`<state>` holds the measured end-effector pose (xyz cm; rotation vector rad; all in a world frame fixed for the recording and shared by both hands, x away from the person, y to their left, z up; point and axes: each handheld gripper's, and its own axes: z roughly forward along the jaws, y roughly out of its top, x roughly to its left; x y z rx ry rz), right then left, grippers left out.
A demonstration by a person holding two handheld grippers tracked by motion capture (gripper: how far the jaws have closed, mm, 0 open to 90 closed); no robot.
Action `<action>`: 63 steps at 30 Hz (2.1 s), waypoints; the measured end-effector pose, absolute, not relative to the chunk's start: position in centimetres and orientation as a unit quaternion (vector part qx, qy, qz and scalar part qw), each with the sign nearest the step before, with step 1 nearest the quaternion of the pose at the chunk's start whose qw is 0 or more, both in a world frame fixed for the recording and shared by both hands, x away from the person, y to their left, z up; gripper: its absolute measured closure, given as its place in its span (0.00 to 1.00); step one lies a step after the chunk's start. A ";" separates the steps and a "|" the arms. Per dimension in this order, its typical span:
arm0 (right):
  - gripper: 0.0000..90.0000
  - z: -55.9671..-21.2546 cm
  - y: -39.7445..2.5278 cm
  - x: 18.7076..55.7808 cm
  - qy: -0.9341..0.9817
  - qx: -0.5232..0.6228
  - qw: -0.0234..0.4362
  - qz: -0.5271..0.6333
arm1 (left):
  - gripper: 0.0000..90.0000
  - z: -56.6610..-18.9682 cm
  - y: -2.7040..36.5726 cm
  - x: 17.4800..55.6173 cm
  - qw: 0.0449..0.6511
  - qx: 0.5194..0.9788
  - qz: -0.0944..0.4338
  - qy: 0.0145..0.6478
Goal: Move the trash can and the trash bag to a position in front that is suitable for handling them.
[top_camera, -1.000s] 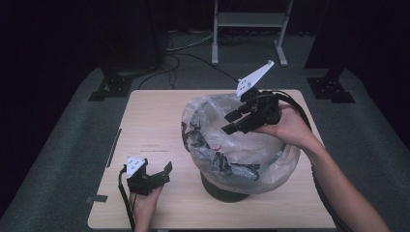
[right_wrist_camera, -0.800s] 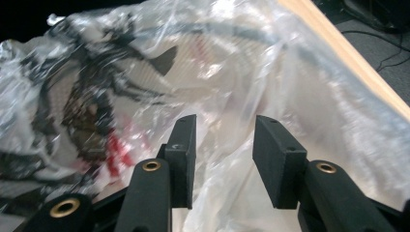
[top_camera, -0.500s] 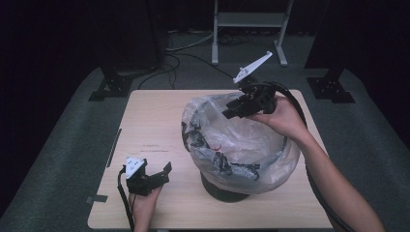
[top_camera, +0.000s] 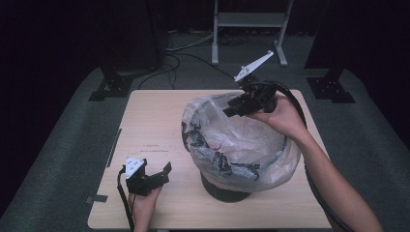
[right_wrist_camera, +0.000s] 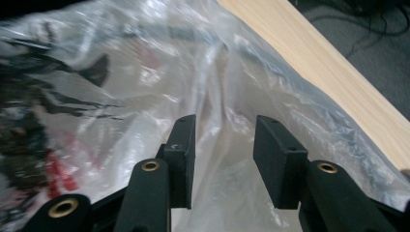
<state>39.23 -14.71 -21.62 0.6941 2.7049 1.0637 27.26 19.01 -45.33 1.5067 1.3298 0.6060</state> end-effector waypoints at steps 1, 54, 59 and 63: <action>0.65 -21.5 -14.8 39.1 0.902 0.228 0.078 0.359 | 0.03 -45.3 19.0 27.2 0.498 0.622 0.250 0.549; 0.30 -18.7 -28.1 33.7 0.829 0.273 0.116 0.474 | 0.03 -45.5 18.6 27.2 0.492 0.630 0.251 0.546; 0.30 -19.0 -29.0 33.5 0.825 0.281 0.121 0.476 | 0.03 -45.5 18.6 27.2 0.490 0.631 0.252 0.547; 0.30 -19.3 -29.7 33.3 0.821 0.287 0.125 0.478 | 0.03 -45.5 18.6 27.2 0.488 0.631 0.253 0.547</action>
